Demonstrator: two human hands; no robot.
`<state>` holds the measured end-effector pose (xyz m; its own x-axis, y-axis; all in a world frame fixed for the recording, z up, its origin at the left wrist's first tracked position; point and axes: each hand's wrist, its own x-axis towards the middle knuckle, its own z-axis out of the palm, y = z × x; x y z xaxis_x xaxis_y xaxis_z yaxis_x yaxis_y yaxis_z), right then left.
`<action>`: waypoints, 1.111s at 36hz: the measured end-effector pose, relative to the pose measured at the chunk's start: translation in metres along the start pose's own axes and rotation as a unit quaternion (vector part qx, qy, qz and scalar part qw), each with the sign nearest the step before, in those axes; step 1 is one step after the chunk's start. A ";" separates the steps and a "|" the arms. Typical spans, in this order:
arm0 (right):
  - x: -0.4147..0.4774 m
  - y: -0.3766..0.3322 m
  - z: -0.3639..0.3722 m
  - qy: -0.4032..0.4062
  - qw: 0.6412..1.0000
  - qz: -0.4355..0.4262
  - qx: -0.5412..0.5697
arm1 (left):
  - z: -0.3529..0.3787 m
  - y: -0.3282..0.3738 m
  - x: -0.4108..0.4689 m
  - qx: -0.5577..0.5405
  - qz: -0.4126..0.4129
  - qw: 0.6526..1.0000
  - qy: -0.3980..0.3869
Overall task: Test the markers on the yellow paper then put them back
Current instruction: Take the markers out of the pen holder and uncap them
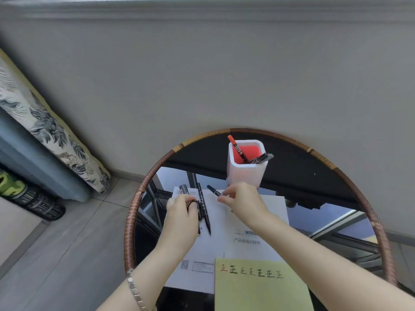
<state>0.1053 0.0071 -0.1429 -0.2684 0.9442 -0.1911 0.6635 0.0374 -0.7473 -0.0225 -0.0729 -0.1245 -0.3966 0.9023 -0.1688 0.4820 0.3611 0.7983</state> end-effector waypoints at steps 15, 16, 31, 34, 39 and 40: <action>0.006 0.014 0.020 0.038 0.998 0.039 -0.025 | 0.043 0.011 0.037 0.119 -0.026 0.991 -0.053; 0.006 0.016 0.019 0.031 0.999 0.037 -0.019 | 0.044 0.010 0.038 0.127 -0.029 0.990 -0.061; -0.027 -0.001 -0.049 0.290 0.943 -0.153 0.059 | 0.025 0.019 0.026 0.200 0.088 0.975 -0.034; -0.012 -0.003 -0.079 0.273 0.958 -0.084 0.015 | 0.019 0.025 0.020 0.180 0.105 0.977 -0.034; 0.008 0.002 -0.094 0.185 0.979 -0.041 -0.070 | 0.017 0.029 0.016 0.147 0.110 0.983 -0.030; 0.010 0.002 -0.093 0.180 0.980 -0.046 -0.073 | 0.017 0.030 0.015 0.144 0.110 0.983 -0.031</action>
<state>0.1687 0.0471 -0.0873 -0.0862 0.9878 0.1294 0.7481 0.1500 -0.6464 -0.0006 -0.0447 -0.1130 -0.2136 0.9755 -0.0531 0.7554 0.1994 0.6241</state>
